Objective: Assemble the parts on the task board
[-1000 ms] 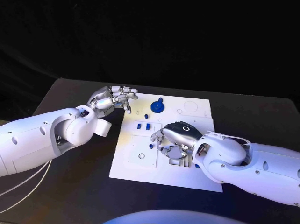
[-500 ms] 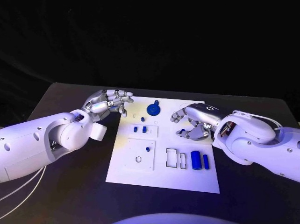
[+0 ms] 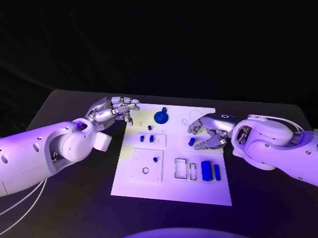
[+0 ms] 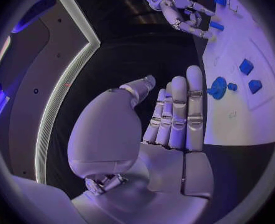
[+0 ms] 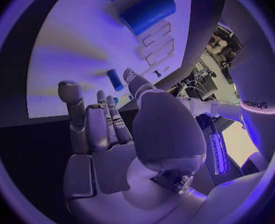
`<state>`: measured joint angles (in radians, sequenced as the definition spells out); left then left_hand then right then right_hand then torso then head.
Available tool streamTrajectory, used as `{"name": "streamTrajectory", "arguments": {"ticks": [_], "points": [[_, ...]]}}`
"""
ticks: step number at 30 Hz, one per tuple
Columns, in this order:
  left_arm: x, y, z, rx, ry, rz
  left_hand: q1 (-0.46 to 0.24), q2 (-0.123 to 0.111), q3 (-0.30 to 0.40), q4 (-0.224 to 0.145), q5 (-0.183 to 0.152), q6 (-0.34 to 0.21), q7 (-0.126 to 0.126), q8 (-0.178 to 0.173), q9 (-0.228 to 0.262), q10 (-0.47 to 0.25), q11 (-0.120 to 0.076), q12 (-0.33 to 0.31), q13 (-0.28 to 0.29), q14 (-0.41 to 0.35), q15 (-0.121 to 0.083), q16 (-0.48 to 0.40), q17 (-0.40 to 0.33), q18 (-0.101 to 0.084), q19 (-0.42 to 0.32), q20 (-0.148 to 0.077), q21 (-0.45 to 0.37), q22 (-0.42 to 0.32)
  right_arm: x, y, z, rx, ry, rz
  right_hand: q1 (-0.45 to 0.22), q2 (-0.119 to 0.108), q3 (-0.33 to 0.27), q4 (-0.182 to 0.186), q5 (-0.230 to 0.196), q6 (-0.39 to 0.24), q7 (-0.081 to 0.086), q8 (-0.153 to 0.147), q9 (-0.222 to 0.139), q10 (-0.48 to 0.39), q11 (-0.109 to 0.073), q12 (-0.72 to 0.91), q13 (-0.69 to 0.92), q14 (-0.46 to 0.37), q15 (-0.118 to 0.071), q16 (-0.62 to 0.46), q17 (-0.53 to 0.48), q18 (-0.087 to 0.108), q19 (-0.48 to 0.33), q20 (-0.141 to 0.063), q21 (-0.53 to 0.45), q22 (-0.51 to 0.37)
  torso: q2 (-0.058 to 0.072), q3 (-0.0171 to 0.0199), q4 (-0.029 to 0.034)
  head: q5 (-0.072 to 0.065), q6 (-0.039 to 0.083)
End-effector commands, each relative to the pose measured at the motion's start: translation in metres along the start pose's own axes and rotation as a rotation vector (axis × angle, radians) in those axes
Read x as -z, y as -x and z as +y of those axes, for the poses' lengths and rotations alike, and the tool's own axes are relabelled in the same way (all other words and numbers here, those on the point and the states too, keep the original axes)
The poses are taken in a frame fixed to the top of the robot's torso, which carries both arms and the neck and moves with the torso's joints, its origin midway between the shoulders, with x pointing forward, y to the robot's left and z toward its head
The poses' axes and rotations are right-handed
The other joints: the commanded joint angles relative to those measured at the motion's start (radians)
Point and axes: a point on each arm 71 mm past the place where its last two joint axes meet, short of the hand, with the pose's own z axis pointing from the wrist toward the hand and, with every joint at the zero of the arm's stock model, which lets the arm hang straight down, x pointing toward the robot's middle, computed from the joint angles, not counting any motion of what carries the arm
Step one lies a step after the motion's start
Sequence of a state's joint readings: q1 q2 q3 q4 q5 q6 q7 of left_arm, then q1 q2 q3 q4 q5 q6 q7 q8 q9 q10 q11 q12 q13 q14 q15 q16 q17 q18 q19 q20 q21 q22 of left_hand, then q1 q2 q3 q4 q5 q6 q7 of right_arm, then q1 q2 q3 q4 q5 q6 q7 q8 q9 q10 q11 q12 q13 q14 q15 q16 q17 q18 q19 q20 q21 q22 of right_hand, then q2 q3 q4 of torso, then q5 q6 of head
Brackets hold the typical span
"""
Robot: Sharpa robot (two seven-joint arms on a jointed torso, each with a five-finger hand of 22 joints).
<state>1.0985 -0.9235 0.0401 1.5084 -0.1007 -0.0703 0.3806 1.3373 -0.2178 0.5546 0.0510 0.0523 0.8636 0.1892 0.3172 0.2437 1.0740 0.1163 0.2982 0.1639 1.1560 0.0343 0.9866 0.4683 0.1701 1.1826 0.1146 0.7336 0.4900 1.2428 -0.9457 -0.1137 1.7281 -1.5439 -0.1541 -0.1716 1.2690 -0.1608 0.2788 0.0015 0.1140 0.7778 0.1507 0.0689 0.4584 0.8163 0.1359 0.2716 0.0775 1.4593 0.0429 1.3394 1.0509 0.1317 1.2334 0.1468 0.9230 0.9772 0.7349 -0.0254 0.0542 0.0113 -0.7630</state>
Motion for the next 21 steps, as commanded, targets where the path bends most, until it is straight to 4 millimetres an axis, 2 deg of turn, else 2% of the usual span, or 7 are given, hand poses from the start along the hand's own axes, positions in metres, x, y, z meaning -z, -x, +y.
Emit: {"name": "streamTrajectory", "arguments": {"ticks": [1, 4, 5, 9, 15, 21], "points": [[-0.0009, -0.0028, -0.0004, 0.004, -0.007, 0.021, 0.006, 0.005, -0.007, 0.000, 0.002, -0.002, 0.006, -0.003, -0.001, -0.006, 0.001, 0.000, -0.001, -0.006, -0.001, 0.006, 0.001, 0.012, -0.004, 0.003, 0.003, 0.001, -0.0021, -0.0059, -0.0007, -0.001, -0.014, 0.068, 0.016, 0.006, -0.006, 0.001, -0.002, -0.004, 0.006, 0.002, -0.001, 0.000, -0.005, 0.012, 0.001, -0.008, 0.000, -0.003, -0.003, 0.016, -0.004, -0.005, -0.003, -0.001, 0.000, -0.0006, 0.0016, 0.002, -0.002], [-0.0010, -0.0032, -0.0003, 0.002, -0.007, 0.022, 0.006, 0.005, -0.007, 0.000, 0.002, -0.002, 0.006, -0.003, -0.001, -0.006, 0.001, 0.000, -0.001, -0.006, -0.001, 0.006, 0.001, 0.012, -0.004, 0.003, 0.003, 0.001, -0.0051, -0.0067, 0.0004, -0.014, -0.010, 0.058, 0.041, 0.031, 0.005, -0.001, -0.005, 0.021, 0.016, 0.015, 0.000, 0.040, -0.017, 0.047, 0.006, 0.000, -0.010, 0.002, 0.007, 0.009, 0.023, -0.012, 0.029, 0.029, 0.000, -0.0012, 0.0019, -0.001, -0.001], [-0.0010, -0.0032, -0.0003, 0.002, -0.007, 0.023, 0.006, 0.005, -0.007, 0.000, 0.002, -0.002, 0.006, -0.003, -0.001, -0.006, 0.001, 0.000, -0.001, -0.006, -0.001, 0.006, 0.001, 0.012, -0.004, 0.003, 0.003, 0.001, -0.0057, -0.0068, 0.0007, -0.017, -0.009, 0.055, 0.058, 0.053, 0.027, -0.005, -0.043, 0.043, 0.024, 0.025, 0.001, 0.072, -0.023, 0.065, 0.007, 0.009, -0.016, 0.015, 0.031, 0.002, 0.045, -0.018, 0.062, 0.059, 0.000, -0.0013, 0.0020, -0.001, -0.001], [-0.0010, -0.0031, -0.0003, 0.001, -0.007, 0.023, 0.006, 0.005, -0.007, 0.000, 0.002, -0.002, 0.006, -0.003, -0.001, -0.006, 0.001, 0.000, -0.001, -0.006, -0.001, 0.006, 0.001, 0.012, -0.004, 0.003, 0.003, 0.001, -0.0075, -0.0071, 0.0010, -0.024, -0.006, 0.042, 0.059, 0.064, 0.054, -0.001, -0.050, 0.060, 0.024, 0.028, -0.006, 0.107, -0.027, 0.075, -0.001, 0.019, -0.019, 0.030, 0.057, -0.006, 0.066, -0.023, 0.095, 0.091, 0.000, -0.0011, 0.0016, 0.000, -0.002], [-0.0010, -0.0027, -0.0003, 0.001, -0.007, 0.022, 0.006, 0.005, -0.007, 0.000, 0.002, -0.002, 0.006, -0.003, -0.001, -0.006, 0.001, 0.001, 0.000, -0.006, -0.001, 0.007, 0.002, 0.012, -0.004, 0.003, 0.003, 0.001, -0.0092, -0.0086, 0.0027, -0.035, 0.005, 0.028, 0.053, 0.062, 0.129, 0.010, -0.055, 0.116, 0.022, 0.040, -0.019, 0.168, -0.030, 0.068, -0.013, 0.029, -0.020, 0.053, 0.091, -0.016, 0.093, -0.025, 0.145, 0.140, 0.000, -0.0008, 0.0005, 0.001, -0.004], [-0.0011, -0.0029, -0.0001, 0.001, -0.006, 0.024, 0.006, 0.005, -0.007, 0.000, 0.002, -0.002, 0.006, -0.003, -0.001, -0.006, 0.001, 0.001, 0.000, -0.006, -0.001, 0.007, 0.002, 0.012, -0.004, 0.003, 0.003, 0.001, -0.0100, -0.0106, 0.0050, -0.043, 0.016, 0.021, 0.040, 0.046, 0.193, 0.021, -0.056, 0.160, 0.021, 0.049, -0.028, 0.213, -0.032, 0.053, -0.013, 0.031, -0.024, 0.062, 0.102, -0.022, 0.105, -0.027, 0.172, 0.168, 0.000, -0.0002, 0.0000, 0.002, -0.006]]}}
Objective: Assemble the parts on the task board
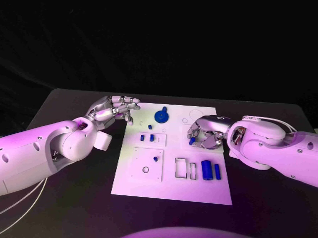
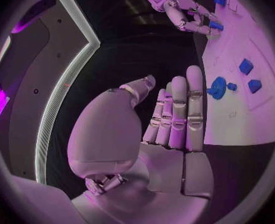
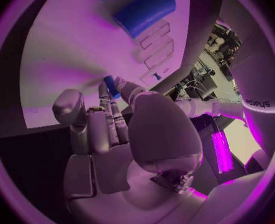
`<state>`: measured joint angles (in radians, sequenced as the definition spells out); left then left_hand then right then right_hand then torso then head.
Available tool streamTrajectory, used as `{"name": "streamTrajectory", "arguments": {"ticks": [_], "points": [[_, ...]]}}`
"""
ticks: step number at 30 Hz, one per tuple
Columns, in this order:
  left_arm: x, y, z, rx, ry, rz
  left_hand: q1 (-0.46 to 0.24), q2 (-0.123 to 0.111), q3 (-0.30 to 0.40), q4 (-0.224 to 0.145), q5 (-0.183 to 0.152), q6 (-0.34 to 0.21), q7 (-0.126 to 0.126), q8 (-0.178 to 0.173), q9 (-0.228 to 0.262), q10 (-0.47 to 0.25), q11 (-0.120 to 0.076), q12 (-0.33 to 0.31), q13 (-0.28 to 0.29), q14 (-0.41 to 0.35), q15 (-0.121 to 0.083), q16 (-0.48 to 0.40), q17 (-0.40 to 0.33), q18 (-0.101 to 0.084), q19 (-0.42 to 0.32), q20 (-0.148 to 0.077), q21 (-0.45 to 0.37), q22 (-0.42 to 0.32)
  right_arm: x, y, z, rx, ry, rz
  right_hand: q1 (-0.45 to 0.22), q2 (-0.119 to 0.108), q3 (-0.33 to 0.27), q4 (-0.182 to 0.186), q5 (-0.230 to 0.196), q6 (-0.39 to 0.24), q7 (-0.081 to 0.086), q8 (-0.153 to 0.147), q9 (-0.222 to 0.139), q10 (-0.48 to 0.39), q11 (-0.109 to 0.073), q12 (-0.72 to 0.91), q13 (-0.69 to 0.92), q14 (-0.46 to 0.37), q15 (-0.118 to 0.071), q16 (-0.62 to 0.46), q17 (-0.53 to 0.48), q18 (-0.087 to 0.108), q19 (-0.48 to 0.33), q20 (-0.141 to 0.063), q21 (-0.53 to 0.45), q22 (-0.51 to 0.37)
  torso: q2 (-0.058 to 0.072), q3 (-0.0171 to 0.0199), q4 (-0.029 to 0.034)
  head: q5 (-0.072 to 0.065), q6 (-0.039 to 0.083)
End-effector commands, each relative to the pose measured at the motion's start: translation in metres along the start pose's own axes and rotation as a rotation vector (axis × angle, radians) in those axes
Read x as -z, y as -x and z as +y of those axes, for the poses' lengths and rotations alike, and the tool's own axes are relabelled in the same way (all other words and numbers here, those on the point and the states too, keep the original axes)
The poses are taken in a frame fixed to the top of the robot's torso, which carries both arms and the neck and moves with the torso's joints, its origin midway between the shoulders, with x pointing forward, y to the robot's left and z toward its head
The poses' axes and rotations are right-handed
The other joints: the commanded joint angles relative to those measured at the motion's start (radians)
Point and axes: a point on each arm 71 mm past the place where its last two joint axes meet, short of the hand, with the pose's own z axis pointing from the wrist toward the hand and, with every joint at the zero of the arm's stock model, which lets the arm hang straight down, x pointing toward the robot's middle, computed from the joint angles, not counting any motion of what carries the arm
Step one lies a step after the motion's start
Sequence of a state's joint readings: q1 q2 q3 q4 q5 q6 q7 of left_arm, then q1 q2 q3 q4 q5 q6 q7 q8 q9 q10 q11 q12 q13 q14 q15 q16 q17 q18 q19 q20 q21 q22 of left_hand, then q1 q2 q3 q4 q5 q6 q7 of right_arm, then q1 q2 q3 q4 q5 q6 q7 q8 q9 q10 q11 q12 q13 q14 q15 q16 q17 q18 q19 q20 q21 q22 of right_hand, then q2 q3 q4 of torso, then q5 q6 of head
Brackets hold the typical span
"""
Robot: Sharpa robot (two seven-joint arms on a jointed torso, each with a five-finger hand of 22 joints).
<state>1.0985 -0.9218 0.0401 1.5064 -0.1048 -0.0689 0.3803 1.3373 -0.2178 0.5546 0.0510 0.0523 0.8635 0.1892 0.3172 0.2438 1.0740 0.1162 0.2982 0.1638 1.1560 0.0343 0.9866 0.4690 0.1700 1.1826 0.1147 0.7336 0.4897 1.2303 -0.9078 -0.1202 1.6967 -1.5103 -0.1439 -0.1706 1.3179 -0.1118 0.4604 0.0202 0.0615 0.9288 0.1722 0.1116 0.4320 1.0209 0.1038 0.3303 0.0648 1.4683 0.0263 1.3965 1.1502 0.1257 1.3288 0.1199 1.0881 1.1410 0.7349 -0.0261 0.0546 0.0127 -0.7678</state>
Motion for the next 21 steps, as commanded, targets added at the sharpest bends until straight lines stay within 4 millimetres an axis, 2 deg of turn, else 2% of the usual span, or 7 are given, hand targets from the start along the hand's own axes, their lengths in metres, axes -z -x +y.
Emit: {"name": "streamTrajectory", "arguments": {"ticks": [1, 3, 11, 18, 21], "points": [[-0.0007, -0.0028, -0.0003, 0.005, -0.006, 0.021, 0.006, 0.005, -0.007, 0.000, 0.002, -0.002, 0.006, -0.003, -0.002, -0.006, 0.001, 0.001, 0.000, -0.006, -0.001, 0.007, 0.001, 0.012, -0.004, 0.003, 0.003, 0.001, -0.0004, -0.0005, 0.0022, -0.009, 0.017, -0.012, -0.009, -0.004, 0.014, 0.002, -0.003, 0.010, 0.000, 0.006, -0.002, 0.010, 0.000, -0.006, 0.000, 0.022, -0.008, 0.005, 0.003, -0.016, 0.010, -0.001, 0.008, 0.006, 0.000, 0.0005, -0.0004, 0.001, -0.001], [-0.0007, -0.0028, -0.0003, 0.005, -0.005, 0.022, 0.006, 0.005, -0.007, 0.000, 0.002, -0.002, 0.006, -0.003, -0.002, -0.006, 0.001, 0.001, 0.000, -0.006, -0.001, 0.007, 0.001, 0.012, -0.004, 0.003, 0.003, 0.001, -0.0006, -0.0010, 0.0028, -0.011, 0.019, -0.014, -0.014, -0.011, 0.030, 0.005, -0.004, 0.016, 0.000, 0.006, -0.005, 0.017, -0.001, -0.013, 0.000, 0.022, -0.008, 0.008, 0.006, -0.017, 0.012, -0.001, 0.014, 0.012, 0.000, 0.0003, -0.0003, 0.000, -0.001], [-0.0007, -0.0028, -0.0001, 0.006, -0.003, 0.024, 0.006, 0.005, -0.007, 0.000, 0.002, -0.002, 0.006, -0.003, -0.002, -0.006, 0.001, 0.001, 0.000, -0.006, -0.001, 0.007, 0.001, 0.012, -0.004, 0.003, 0.003, 0.001, -0.0008, -0.0005, 0.0017, 0.004, 0.012, -0.032, -0.022, -0.014, 0.047, 0.011, -0.005, 0.026, -0.001, 0.008, -0.008, 0.026, -0.002, -0.018, 0.001, 0.024, -0.008, 0.012, 0.012, -0.018, 0.014, -0.001, 0.020, 0.019, 0.000, 0.0001, -0.0001, -0.001, -0.003], [-0.0006, -0.0027, 0.0000, 0.006, -0.001, 0.026, 0.006, 0.005, -0.007, 0.000, 0.002, -0.002, 0.006, -0.003, -0.002, -0.006, 0.001, 0.001, 0.000, -0.006, -0.001, 0.007, 0.001, 0.012, -0.004, 0.003, 0.003, 0.001, 0.0000, 0.0026, 0.0016, 0.029, 0.003, -0.081, -0.017, 0.015, 0.115, 0.017, -0.012, 0.092, -0.019, 0.044, 0.003, 0.071, -0.018, -0.017, 0.005, 0.025, -0.020, 0.018, 0.019, -0.020, 0.020, -0.011, 0.035, 0.037, 0.000, 0.0000, 0.0001, -0.002, -0.004], [-0.0006, -0.0026, 0.0000, 0.006, -0.001, 0.026, 0.006, 0.005, -0.007, 0.000, 0.002, -0.002, 0.006, -0.003, -0.002, -0.006, 0.001, 0.001, 0.000, -0.006, -0.001, 0.007, 0.001, 0.012, -0.004, 0.003, 0.003, 0.001, 0.0005, 0.0035, 0.0021, 0.034, 0.004, -0.096, -0.018, 0.020, 0.130, 0.016, -0.012, 0.106, -0.026, 0.056, 0.009, 0.084, -0.023, -0.017, 0.007, 0.026, -0.025, 0.020, 0.022, -0.021, 0.021, -0.014, 0.039, 0.042, 0.000, 0.0000, -0.0003, -0.002, -0.004]]}}
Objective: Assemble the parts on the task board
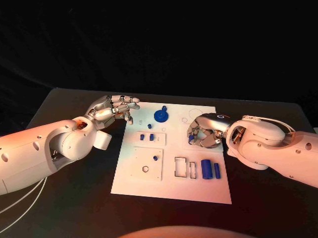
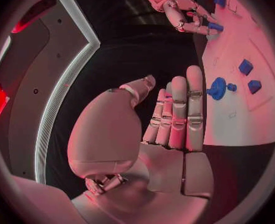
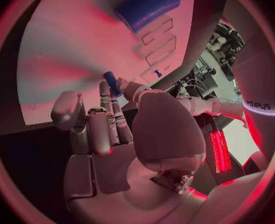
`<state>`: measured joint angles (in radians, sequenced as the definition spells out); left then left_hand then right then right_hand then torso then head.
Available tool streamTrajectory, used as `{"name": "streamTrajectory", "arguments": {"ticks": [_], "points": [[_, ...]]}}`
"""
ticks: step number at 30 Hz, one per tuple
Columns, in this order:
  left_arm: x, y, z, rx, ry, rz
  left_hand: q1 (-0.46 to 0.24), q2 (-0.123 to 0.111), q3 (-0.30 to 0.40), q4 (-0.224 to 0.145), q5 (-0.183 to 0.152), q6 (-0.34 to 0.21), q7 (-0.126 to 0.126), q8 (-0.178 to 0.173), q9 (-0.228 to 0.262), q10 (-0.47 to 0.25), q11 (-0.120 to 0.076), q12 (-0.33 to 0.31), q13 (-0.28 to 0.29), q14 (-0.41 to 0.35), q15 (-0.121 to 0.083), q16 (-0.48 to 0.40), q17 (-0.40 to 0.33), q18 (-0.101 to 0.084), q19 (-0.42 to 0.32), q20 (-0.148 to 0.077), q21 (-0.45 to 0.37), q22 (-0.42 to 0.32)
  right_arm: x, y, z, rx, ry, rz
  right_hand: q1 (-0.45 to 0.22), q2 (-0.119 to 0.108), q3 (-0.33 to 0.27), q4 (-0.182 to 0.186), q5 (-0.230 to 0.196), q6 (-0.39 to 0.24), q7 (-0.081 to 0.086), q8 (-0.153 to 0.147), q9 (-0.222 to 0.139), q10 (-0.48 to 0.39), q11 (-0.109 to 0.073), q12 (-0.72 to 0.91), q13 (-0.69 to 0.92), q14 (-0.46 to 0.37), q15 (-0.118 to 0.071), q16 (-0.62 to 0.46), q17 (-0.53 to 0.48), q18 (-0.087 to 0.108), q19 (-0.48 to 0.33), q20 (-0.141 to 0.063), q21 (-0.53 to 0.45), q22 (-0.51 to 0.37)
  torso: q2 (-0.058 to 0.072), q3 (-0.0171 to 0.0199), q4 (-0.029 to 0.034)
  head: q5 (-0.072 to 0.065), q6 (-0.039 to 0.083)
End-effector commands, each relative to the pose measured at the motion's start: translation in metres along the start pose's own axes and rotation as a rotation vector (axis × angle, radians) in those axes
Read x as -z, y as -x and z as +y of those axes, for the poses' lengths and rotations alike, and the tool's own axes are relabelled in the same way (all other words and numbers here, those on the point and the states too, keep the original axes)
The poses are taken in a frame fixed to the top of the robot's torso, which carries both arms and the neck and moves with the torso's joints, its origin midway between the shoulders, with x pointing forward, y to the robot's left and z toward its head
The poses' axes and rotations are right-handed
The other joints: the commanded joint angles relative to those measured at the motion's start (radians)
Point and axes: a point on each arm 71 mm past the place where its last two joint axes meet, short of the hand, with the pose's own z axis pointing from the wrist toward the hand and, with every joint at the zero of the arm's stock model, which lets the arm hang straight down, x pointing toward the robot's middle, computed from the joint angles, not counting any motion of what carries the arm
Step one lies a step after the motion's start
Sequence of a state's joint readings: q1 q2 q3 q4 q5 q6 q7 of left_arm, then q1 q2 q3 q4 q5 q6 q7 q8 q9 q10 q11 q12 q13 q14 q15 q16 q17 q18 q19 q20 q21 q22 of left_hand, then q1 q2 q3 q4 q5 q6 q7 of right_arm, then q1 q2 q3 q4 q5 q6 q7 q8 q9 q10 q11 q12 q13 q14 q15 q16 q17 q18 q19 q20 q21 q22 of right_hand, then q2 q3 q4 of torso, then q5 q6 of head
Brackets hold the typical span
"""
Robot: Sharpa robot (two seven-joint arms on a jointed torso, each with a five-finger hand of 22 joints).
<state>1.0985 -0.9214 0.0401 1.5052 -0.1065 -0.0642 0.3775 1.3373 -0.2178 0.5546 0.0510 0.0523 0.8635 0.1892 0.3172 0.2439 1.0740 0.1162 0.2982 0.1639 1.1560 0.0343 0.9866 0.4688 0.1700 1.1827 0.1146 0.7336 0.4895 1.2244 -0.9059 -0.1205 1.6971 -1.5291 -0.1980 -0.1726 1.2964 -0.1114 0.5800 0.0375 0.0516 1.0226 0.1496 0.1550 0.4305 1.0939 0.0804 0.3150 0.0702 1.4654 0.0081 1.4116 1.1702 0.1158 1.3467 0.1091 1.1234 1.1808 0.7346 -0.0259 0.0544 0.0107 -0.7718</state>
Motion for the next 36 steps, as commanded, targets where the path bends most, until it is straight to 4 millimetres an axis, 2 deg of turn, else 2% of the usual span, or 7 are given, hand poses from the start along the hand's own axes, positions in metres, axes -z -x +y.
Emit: {"name": "streamTrajectory", "arguments": {"ticks": [1, 13, 20, 26, 29, 33, 36], "points": [[0.000, -0.002, 0.000, 0.006, -0.003, 0.022, 0.006, 0.005, -0.007, 0.000, 0.002, -0.002, 0.006, -0.003, -0.002, -0.006, 0.001, 0.001, 0.000, -0.006, -0.001, 0.007, 0.001, 0.012, -0.004, 0.003, 0.003, 0.002, 0.001, 0.003, 0.001, 0.030, 0.002, -0.051, 0.004, 0.023, 0.019, -0.002, -0.002, 0.016, -0.006, 0.017, 0.014, 0.016, -0.002, -0.001, 0.001, 0.029, -0.008, 0.005, 0.003, -0.012, 0.005, -0.005, 0.007, 0.006, 0.000, -0.0002, 0.0001, 0.000, 0.000], [0.000, -0.002, 0.000, 0.007, -0.002, 0.023, 0.006, 0.007, -0.008, 0.001, 0.001, -0.002, 0.006, -0.002, -0.002, -0.006, 0.001, 0.003, 0.000, -0.007, -0.001, 0.008, 0.002, 0.012, -0.004, 0.004, 0.003, 0.002, 0.006, 0.007, 0.003, 0.022, 0.010, -0.100, -0.001, 0.022, 0.034, -0.003, -0.002, 0.022, -0.010, 0.029, 0.022, 0.023, -0.005, -0.005, 0.001, 0.030, -0.011, 0.007, 0.006, -0.013, 0.007, -0.008, 0.011, 0.012, -0.001, 0.0001, 0.0001, 0.000, -0.001], [0.000, -0.001, 0.000, 0.007, -0.001, 0.022, 0.006, 0.007, -0.008, 0.001, 0.001, -0.002, 0.006, -0.002, -0.002, -0.006, 0.001, 0.003, 0.000, -0.007, -0.001, 0.008, 0.002, 0.012, -0.004, 0.004, 0.003, 0.002, 0.014, 0.017, 0.011, -0.048, 0.033, -0.151, -0.011, 0.014, 0.037, -0.001, -0.002, 0.020, -0.010, 0.033, 0.026, 0.025, -0.004, -0.009, 0.001, 0.031, -0.011, 0.010, 0.010, -0.014, 0.008, -0.009, 0.015, 0.016, -0.001, 0.0000, -0.0001, 0.000, 0.000], [-0.001, -0.002, 0.001, 0.007, 0.000, 0.023, 0.006, 0.007, -0.008, 0.001, 0.001, -0.002, 0.006, -0.002, -0.002, -0.006, 0.001, 0.003, 0.000, -0.007, -0.001, 0.008, 0.002, 0.012, -0.004, 0.004, 0.003, 0.002, 0.022, 0.025, 0.029, -0.119, 0.086, -0.189, -0.019, 0.010, 0.037, 0.003, -0.002, 0.018, -0.010, 0.036, 0.029, 0.026, -0.004, -0.011, 0.000, 0.033, -0.011, 0.014, 0.020, -0.016, 0.011, -0.010, 0.021, 0.022, -0.001, 0.0003, 0.0002, 0.001, 0.000], [-0.001, -0.002, 0.001, 0.009, 0.001, 0.024, 0.006, 0.007, -0.008, 0.001, 0.002, -0.002, 0.006, -0.002, -0.002, -0.007, 0.001, 0.003, 0.000, -0.007, -0.001, 0.008, 0.003, 0.013, -0.005, 0.004, 0.004, 0.003, 0.021, 0.026, 0.040, -0.154, 0.121, -0.198, -0.032, 0.002, 0.033, 0.010, -0.002, 0.014, -0.009, 0.038, 0.032, 0.028, -0.004, -0.014, 0.000, 0.034, -0.011, 0.016, 0.025, -0.016, 0.012, -0.010, 0.023, 0.025, -0.002, 0.0009, 0.0005, -0.005, 0.000], [-0.001, -0.003, 0.003, 0.011, 0.003, 0.026, 0.006, 0.007, -0.008, 0.001, 0.002, -0.002, 0.006, -0.002, -0.002, -0.007, 0.001, 0.003, 0.000, -0.007, -0.001, 0.008, 0.003, 0.013, -0.005, 0.004, 0.004, 0.003, 0.015, 0.023, 0.059, -0.186, 0.180, -0.203, -0.034, 0.000, 0.032, 0.012, -0.001, 0.013, -0.009, 0.039, 0.032, 0.029, -0.004, -0.015, 0.000, 0.034, -0.011, 0.017, 0.026, -0.016, 0.012, -0.009, 0.022, 0.024, -0.002, 0.0040, 0.0002, 0.004, 0.002], [-0.001, -0.004, 0.005, 0.014, 0.004, 0.029, 0.006, 0.007, -0.008, 0.001, 0.002, -0.002, 0.006, -0.002, -0.002, -0.007, 0.001, 0.003, 0.000, -0.007, -0.001, 0.008, 0.003, 0.013, -0.005, 0.004, 0.004, 0.003, 0.009, 0.016, 0.076, -0.207, 0.237, -0.193, -0.035, 0.000, 0.032, 0.012, -0.001, 0.013, -0.009, 0.039, 0.032, 0.029, -0.004, -0.015, 0.000, 0.034, -0.011, 0.017, 0.027, -0.015, 0.011, -0.009, 0.020, 0.022, -0.001, 0.0045, -0.0005, 0.006, 0.002]]}}
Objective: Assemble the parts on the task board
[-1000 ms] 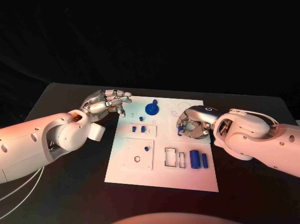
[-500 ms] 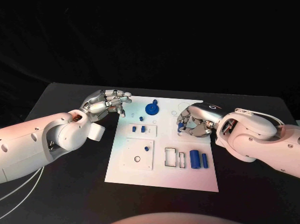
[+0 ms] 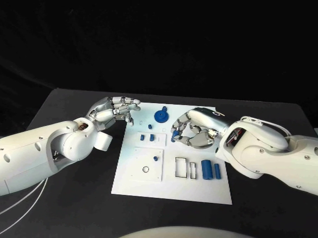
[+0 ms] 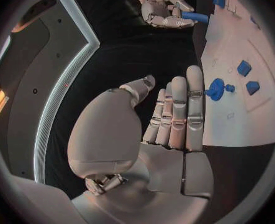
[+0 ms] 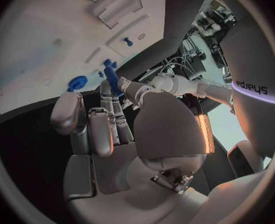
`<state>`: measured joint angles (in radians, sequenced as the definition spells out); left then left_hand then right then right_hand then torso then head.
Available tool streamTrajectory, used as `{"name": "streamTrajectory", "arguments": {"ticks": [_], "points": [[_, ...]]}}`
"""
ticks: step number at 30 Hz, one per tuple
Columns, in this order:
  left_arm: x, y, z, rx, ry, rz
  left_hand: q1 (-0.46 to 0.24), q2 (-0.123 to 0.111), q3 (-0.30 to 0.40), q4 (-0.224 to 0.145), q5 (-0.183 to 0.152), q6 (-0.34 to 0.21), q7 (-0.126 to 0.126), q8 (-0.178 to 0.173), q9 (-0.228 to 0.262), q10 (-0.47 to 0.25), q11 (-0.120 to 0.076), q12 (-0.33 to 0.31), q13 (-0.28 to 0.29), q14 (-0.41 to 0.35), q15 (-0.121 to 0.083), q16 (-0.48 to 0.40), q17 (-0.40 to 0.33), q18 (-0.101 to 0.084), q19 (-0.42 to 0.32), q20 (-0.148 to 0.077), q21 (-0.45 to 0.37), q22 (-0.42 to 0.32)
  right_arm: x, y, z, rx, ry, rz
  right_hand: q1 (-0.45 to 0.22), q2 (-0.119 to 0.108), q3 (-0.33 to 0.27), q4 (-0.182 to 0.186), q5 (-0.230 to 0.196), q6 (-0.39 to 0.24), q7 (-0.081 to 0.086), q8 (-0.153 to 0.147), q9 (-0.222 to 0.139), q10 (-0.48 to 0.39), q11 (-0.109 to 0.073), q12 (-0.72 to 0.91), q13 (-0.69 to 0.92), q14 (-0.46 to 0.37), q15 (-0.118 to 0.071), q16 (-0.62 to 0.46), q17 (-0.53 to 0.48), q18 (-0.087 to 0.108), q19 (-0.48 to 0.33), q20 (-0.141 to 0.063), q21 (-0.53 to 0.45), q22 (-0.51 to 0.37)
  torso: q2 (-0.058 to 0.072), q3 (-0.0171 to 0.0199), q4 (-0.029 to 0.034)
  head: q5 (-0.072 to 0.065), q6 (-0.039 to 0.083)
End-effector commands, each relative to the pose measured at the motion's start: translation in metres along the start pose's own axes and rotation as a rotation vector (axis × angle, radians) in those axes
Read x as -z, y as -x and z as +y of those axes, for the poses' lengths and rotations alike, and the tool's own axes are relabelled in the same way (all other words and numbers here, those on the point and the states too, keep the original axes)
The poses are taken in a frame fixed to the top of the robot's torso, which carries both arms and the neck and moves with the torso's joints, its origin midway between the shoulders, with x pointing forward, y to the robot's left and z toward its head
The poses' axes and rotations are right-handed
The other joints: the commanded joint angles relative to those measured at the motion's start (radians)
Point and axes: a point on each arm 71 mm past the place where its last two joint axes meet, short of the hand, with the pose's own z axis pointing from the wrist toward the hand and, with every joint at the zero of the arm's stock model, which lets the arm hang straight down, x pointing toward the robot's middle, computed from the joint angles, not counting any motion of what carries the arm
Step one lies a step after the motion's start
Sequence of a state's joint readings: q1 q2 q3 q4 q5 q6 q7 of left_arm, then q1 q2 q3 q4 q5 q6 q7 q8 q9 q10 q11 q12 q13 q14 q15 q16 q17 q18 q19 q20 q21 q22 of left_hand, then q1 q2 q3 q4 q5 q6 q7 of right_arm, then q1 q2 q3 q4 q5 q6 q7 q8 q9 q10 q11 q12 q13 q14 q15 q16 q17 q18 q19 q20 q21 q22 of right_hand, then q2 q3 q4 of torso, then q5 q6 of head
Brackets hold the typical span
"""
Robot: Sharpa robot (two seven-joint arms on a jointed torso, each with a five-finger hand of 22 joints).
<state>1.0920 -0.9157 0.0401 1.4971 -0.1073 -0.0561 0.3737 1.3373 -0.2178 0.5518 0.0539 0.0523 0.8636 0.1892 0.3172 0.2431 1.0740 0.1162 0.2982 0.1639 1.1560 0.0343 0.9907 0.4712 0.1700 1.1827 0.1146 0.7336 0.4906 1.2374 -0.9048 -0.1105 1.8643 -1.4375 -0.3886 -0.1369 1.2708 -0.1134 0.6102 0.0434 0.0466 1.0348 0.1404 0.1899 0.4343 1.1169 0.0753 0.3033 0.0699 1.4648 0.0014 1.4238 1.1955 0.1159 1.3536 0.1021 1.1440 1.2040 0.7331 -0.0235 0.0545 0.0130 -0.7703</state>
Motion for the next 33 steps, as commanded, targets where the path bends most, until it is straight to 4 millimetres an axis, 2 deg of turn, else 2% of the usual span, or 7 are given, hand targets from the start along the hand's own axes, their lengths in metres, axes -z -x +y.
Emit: {"name": "streamTrajectory", "arguments": {"ticks": [1, 8, 15, 23, 33], "points": [[-0.001, -0.004, 0.001, 0.010, -0.005, 0.025, 0.006, 0.007, -0.005, -0.002, 0.002, -0.002, 0.007, -0.002, -0.001, -0.007, 0.001, 0.003, 0.000, -0.007, -0.001, 0.004, 0.001, 0.013, -0.005, 0.004, 0.004, 0.001, -0.007, -0.009, 0.016, -0.065, 0.079, -0.017, -0.010, 0.002, 0.002, 0.006, 0.004, 0.000, 0.000, 0.004, 0.029, 0.006, 0.002, -0.003, 0.001, 0.034, -0.004, 0.003, -0.006, -0.014, 0.001, -0.002, -0.006, -0.005, 0.001, 0.0024, -0.0009, 0.003, 0.000], [-0.002, -0.008, 0.002, 0.015, -0.006, 0.035, 0.006, 0.007, -0.005, -0.002, 0.002, -0.002, 0.007, -0.002, -0.001, -0.007, 0.001, 0.003, 0.000, -0.007, -0.001, 0.004, 0.001, 0.013, -0.005, 0.004, 0.004, 0.001, -0.020, -0.034, 0.036, -0.089, 0.157, 0.020, -0.010, 0.003, 0.003, 0.006, 0.004, -0.003, 0.001, 0.003, 0.029, 0.006, 0.001, -0.004, 0.001, 0.033, -0.004, 0.001, -0.010, -0.013, -0.002, -0.002, -0.013, -0.011, 0.002, -0.0005, 0.0014, 0.009, 0.001], [-0.003, -0.013, 0.002, 0.020, -0.007, 0.053, 0.012, 0.012, -0.002, -0.004, 0.003, -0.003, 0.006, -0.002, -0.002, -0.009, 0.001, 0.004, 0.000, -0.008, -0.001, 0.005, 0.002, 0.013, -0.005, 0.004, 0.004, 0.002, -0.024, -0.063, 0.045, -0.093, 0.199, 0.062, -0.007, 0.005, 0.006, 0.004, 0.005, -0.006, 0.001, 0.003, 0.029, 0.006, 0.001, -0.005, 0.001, 0.033, -0.004, 0.002, -0.008, -0.013, -0.002, -0.002, -0.012, -0.009, 0.001, -0.0019, 0.0020, 0.027, -0.007], [-0.003, -0.014, 0.002, 0.021, -0.009, 0.057, 0.009, 0.010, -0.004, -0.002, 0.002, -0.004, 0.007, -0.002, -0.002, -0.010, 0.002, 0.004, 0.000, -0.009, 0.000, 0.005, 0.003, 0.013, -0.006, 0.004, 0.004, 0.003, -0.027, -0.088, 0.046, -0.083, 0.204, 0.102, -0.005, 0.006, 0.007, 0.002, 0.005, -0.007, 0.001, 0.004, 0.030, 0.006, 0.001, -0.006, 0.001, 0.034, -0.004, 0.003, -0.005, -0.013, -0.001, -0.002, -0.010, -0.008, 0.001, -0.0002, 0.0011, 0.038, -0.012], [-0.003, -0.013, 0.002, 0.021, -0.009, 0.056, 0.009, 0.010, -0.004, -0.002, 0.002, -0.004, 0.007, -0.002, -0.002, -0.010, 0.002, 0.004, 0.000, -0.009, 0.000, 0.005, 0.003, 0.013, -0.006, 0.004, 0.004, 0.003, -0.030, -0.101, 0.038, -0.046, 0.177, 0.144, -0.005, 0.005, 0.007, 0.002, 0.005, -0.007, 0.001, 0.004, 0.030, 0.006, 0.001, -0.006, 0.001, 0.033, -0.004, 0.003, -0.006, -0.012, -0.003, -0.002, -0.014, -0.011, 0.001, -0.0002, 0.0001, 0.041, -0.016]]}}
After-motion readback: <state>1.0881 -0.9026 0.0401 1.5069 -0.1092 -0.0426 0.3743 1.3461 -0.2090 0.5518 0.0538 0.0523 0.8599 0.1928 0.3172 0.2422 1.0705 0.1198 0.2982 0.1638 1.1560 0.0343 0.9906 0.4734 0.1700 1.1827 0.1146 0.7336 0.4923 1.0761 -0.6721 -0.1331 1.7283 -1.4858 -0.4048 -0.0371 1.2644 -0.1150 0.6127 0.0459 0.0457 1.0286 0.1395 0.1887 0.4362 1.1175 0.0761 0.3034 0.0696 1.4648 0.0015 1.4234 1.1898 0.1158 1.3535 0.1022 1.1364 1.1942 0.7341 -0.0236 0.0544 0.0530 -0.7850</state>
